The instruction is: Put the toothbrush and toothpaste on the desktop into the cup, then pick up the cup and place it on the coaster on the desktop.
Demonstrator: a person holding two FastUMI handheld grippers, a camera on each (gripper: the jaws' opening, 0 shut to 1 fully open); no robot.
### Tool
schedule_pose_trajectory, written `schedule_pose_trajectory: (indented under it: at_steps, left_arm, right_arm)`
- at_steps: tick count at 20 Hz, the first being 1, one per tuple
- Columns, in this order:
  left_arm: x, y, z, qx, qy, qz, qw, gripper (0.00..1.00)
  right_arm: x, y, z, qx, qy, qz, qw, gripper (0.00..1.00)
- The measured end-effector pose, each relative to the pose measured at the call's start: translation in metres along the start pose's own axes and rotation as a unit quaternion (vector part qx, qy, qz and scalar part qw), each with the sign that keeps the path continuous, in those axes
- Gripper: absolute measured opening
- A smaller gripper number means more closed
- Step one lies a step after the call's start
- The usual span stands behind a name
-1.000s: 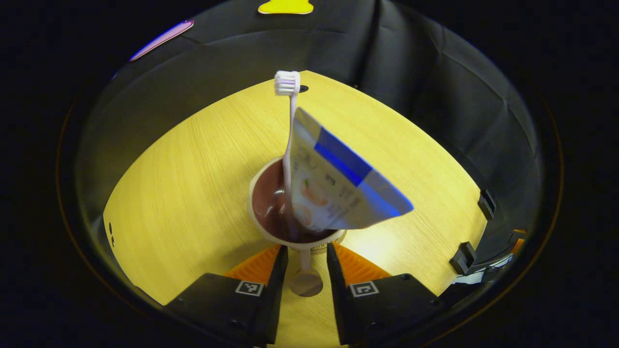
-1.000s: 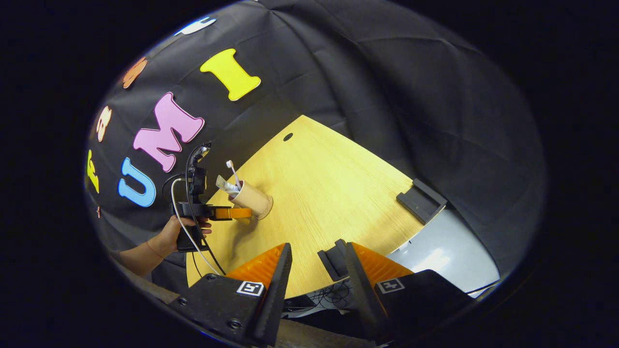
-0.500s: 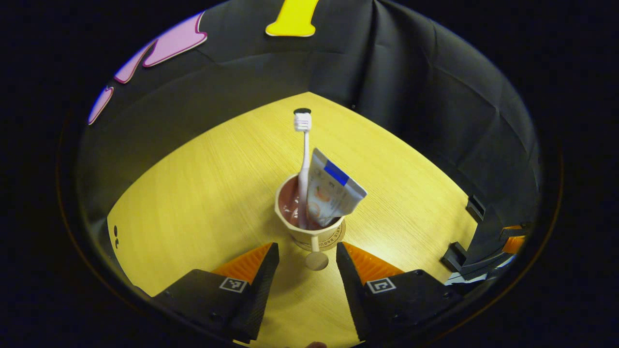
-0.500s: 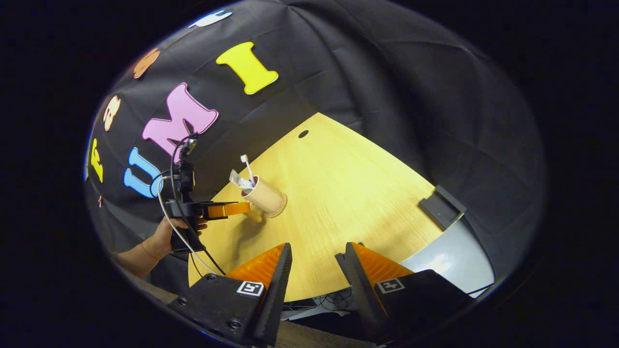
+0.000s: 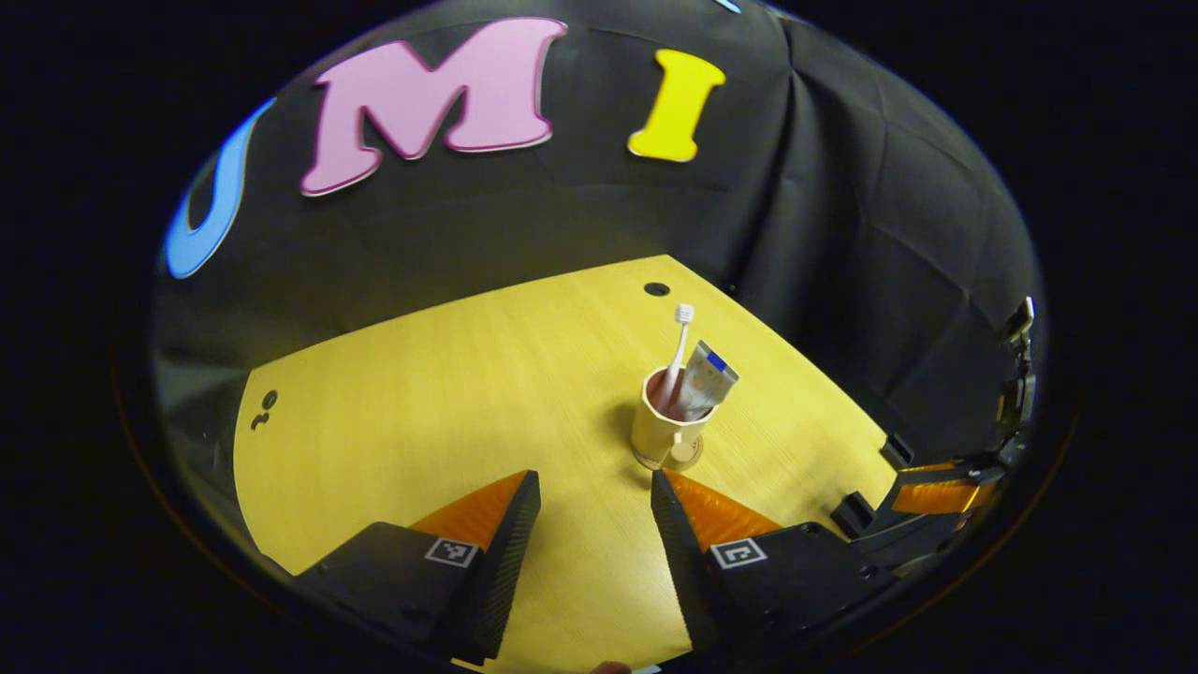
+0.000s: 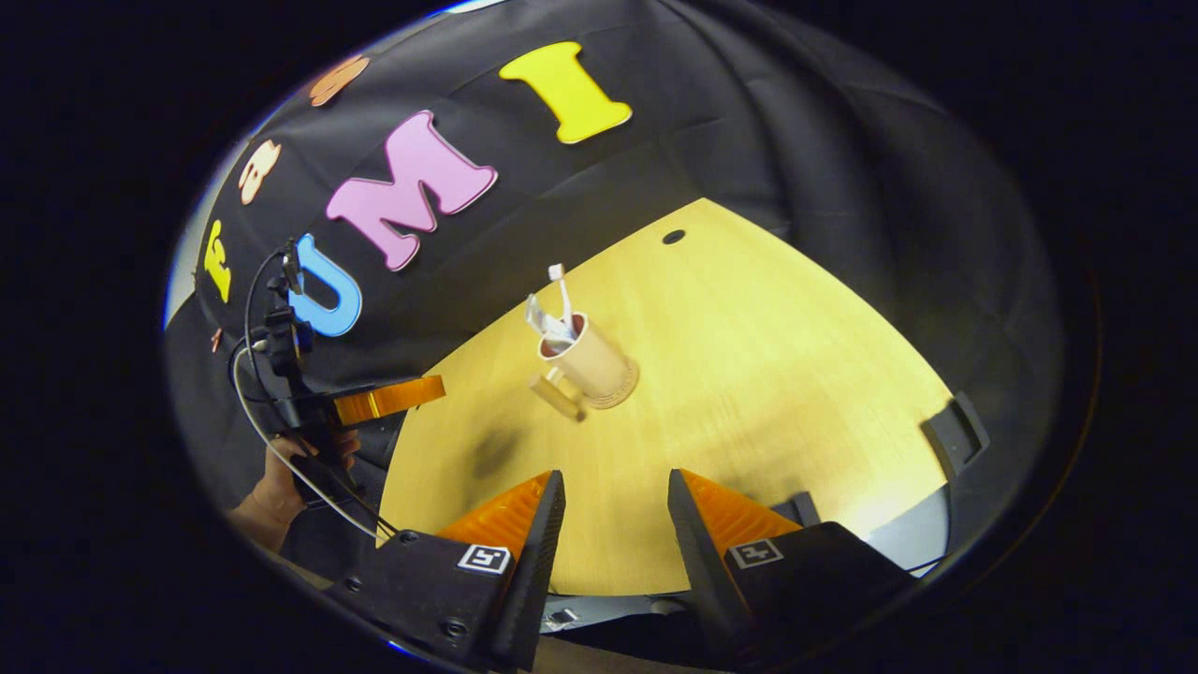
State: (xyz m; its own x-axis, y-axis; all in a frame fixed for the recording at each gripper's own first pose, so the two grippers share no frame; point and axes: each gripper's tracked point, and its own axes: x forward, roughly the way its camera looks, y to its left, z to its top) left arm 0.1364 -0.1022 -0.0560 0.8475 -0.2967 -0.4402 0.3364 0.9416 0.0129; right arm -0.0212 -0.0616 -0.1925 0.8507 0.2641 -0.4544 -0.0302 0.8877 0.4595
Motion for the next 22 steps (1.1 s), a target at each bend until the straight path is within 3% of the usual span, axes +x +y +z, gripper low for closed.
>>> schedule_pose_trajectory:
  at_steps: [8, 22]
  left_arm:
    - [-0.069, 0.056, -0.034, -0.06, -0.04, 0.071, 0.995, 0.76]
    - [-0.107, 0.062, -0.078, -0.1, -0.032, 0.087, 0.991, 0.77]
  right_arm:
    - [0.021, 0.055, -0.001, -0.056, 0.034, 0.048, 0.997, 0.69]
    - [0.017, 0.088, -0.002, -0.079, 0.038, 0.061, 0.994, 0.69]
